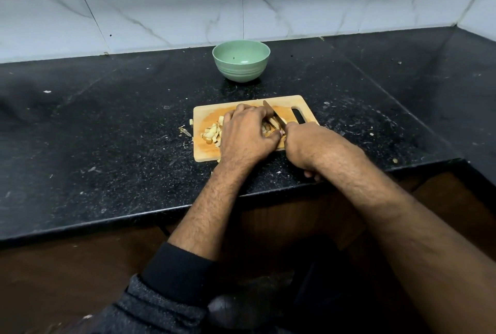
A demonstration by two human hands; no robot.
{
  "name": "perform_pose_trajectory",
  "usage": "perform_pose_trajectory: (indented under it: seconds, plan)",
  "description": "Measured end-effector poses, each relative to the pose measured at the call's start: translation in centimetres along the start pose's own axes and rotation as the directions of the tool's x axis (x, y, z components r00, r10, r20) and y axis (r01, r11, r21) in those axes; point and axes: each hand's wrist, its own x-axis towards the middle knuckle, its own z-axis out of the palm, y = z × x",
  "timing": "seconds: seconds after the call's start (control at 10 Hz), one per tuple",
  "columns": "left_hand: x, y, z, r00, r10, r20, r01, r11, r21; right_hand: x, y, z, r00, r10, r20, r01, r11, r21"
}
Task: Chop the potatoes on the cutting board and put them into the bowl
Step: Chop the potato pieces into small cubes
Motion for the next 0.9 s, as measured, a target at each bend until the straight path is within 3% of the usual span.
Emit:
perform_pose_trajectory:
  seconds: [0.1,0.2,0.4,0.6,0.8,0.9]
  plan:
    - [-0.1,0.0,0.0,1.000,-0.006,0.000,0.006,1.000,-0.013,0.0,0.6,0.0,0.999,-0.018,-0.033,0.021,0.995,0.098]
    - [-0.2,0.1,0.0,1.000,-0.008,0.001,0.008,1.000,-0.013,0.3,0.4,-0.5,0.981,0.124,0.151,-0.152,0.970,0.188]
    - [-0.2,0.0,0.0,1.000,-0.016,0.002,0.016,1.000,-0.020,-0.6,1.1,0.4,0.966,0.121,0.227,-0.145,0.985,0.091]
    - [-0.2,0.1,0.0,1.000,-0.024,-0.001,0.024,0.999,-0.025,-2.5,1.8,0.3,0.939,0.221,0.265,-0.264,0.954,0.140]
    - [-0.5,0.2,-0.2,0.999,-0.034,0.004,0.035,0.999,-0.031,-5.4,2.4,0.4,0.963,0.127,0.238,-0.140,0.989,0.039]
    - [-0.6,0.3,-0.4,0.999,-0.041,0.012,0.042,0.999,-0.035,-6.3,2.6,-0.3,0.953,0.133,0.271,-0.151,0.987,0.047]
